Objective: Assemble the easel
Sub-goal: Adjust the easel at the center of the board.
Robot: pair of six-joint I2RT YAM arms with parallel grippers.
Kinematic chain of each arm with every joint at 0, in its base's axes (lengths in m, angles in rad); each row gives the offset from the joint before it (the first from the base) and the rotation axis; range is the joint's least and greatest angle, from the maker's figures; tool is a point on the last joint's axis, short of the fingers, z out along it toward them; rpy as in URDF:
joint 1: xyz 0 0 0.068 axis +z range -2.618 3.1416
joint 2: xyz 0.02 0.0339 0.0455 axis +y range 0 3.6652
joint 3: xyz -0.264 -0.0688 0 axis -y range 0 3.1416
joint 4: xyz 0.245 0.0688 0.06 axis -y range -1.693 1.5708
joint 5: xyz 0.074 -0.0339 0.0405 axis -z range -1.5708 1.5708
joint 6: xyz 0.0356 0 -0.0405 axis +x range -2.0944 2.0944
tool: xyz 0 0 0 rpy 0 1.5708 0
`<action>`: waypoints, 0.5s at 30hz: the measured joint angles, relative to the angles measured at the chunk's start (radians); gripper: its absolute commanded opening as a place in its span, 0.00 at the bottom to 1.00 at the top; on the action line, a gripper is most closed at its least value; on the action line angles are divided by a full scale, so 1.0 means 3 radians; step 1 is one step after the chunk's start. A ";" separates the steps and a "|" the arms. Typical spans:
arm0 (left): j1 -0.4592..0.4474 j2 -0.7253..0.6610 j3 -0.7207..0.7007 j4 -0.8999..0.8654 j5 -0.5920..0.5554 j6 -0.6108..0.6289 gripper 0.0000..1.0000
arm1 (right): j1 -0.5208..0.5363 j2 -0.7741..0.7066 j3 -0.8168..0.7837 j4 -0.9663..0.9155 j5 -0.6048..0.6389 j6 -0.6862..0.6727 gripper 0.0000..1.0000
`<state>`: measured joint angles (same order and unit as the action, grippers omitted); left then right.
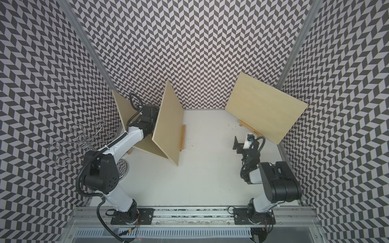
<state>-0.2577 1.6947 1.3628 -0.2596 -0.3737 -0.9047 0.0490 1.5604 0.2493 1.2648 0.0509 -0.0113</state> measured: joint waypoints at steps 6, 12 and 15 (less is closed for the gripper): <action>0.0003 -0.0251 0.0024 0.0146 -0.0140 0.0362 0.99 | 0.0000 0.0000 0.0000 0.0000 0.0000 0.0000 0.99; 0.0003 -0.0509 0.0323 0.0305 -0.0354 0.0984 0.99 | 0.0000 0.0000 0.0000 0.0000 0.0000 0.0000 0.99; -0.0015 -0.0610 0.0491 0.0413 -0.0264 0.1386 0.99 | 0.0000 0.0000 0.0000 0.0000 0.0000 0.0000 0.99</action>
<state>-0.2623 1.5116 1.5101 -0.1356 -0.4530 -0.4889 0.0490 1.5604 0.2493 1.2648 0.0509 -0.0113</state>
